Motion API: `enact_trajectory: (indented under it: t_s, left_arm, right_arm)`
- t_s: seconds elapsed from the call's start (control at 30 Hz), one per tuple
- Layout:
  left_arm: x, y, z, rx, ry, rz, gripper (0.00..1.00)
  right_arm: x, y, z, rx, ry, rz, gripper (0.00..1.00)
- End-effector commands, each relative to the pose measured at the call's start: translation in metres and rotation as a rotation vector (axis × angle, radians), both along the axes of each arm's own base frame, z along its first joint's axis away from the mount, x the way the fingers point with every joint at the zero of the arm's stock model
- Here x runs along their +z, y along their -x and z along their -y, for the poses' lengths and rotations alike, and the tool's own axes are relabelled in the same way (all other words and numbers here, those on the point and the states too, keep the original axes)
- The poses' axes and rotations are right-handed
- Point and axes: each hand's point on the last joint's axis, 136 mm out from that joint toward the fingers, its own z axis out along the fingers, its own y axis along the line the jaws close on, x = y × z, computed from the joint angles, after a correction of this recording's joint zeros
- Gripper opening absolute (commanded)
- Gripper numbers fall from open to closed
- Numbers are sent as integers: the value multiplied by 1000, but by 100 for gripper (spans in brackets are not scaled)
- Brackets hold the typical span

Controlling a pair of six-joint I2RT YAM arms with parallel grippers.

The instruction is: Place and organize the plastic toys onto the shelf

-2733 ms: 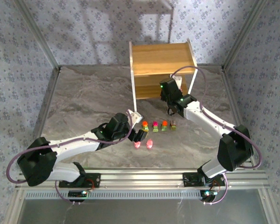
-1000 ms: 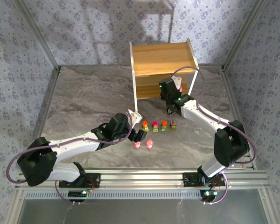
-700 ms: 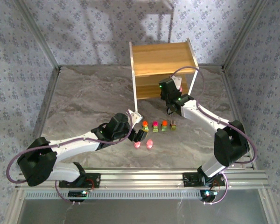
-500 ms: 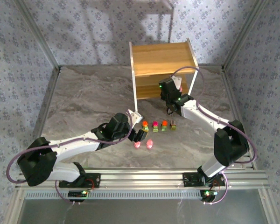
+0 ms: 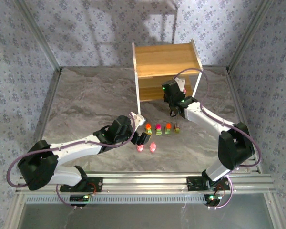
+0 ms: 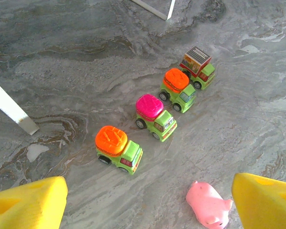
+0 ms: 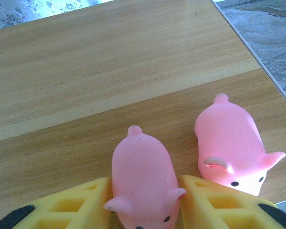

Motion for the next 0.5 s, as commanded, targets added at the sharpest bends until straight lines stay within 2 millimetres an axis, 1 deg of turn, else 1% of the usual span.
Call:
enact_trajectory:
  t_s: [0.0,0.07,0.17,0.3,0.4,0.43,0.47]
  left_arm:
    - [9,-1,5,-8,14,22,89]
    - [9,-1,5,-10,14,22,89]
    - [9,-1,5,-9,14,22,89]
    - [8,-1,5,-8,11,21,89]
    - [9,-2,5,-7,10,23,89]
    - [8,-2,5,-7,9,22,89]
    - [8,-2,4,-5,8,21,89]
  right_arm:
    - [13,-2,-2,4,12,17,43]
    - [15,0,-2,3,16,22,45]
    - [17,1,0,-3,20,25,51]
    - [17,4,2,-5,19,25,52]
    - [21,6,2,-8,11,36,51]
    - [14,10,5,-9,20,23,52]
    - [11,12,6,-9,20,19,52]
